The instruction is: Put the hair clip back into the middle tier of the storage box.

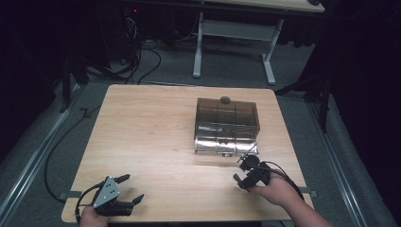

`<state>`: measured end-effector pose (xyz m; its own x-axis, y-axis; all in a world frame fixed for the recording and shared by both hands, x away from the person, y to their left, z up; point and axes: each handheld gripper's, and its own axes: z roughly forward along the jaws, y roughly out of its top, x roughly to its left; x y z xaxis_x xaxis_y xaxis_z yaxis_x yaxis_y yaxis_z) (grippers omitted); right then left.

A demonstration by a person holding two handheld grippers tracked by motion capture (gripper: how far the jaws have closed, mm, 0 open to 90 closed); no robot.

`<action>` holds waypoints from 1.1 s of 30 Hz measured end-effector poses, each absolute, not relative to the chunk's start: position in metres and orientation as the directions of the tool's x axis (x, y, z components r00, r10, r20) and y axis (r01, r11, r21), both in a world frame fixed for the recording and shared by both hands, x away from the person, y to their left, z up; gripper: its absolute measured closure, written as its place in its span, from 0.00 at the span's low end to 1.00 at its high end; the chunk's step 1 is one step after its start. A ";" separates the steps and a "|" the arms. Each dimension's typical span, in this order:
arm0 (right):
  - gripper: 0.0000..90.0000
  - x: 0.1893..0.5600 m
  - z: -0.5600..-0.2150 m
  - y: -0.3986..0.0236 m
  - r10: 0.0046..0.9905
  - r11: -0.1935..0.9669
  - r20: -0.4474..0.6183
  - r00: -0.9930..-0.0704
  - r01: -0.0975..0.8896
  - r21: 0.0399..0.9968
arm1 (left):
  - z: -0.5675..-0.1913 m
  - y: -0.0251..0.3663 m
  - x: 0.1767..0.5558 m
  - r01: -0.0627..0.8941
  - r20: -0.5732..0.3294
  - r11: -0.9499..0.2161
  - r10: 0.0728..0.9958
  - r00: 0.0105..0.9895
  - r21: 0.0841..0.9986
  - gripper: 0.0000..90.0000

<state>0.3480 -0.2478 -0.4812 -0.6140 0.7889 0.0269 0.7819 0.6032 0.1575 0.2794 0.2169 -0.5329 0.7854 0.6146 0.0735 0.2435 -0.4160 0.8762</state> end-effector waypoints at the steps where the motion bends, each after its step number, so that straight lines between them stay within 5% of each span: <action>1: 0.49 0.349 -0.480 -0.246 0.787 0.607 0.023 -0.617 0.779 0.157 | -0.533 0.217 0.279 0.243 0.073 -0.416 0.615 0.785 0.876 0.17; 21: 0.79 0.360 -0.484 -0.234 0.761 0.643 0.020 -0.648 0.758 0.106 | -0.533 0.217 0.279 0.244 0.072 -0.416 0.614 0.786 0.876 0.17; 33: 0.87 0.363 -0.487 -0.233 0.760 0.644 0.036 -0.648 0.760 0.084 | -0.533 0.217 0.280 0.244 0.072 -0.416 0.614 0.786 0.876 0.17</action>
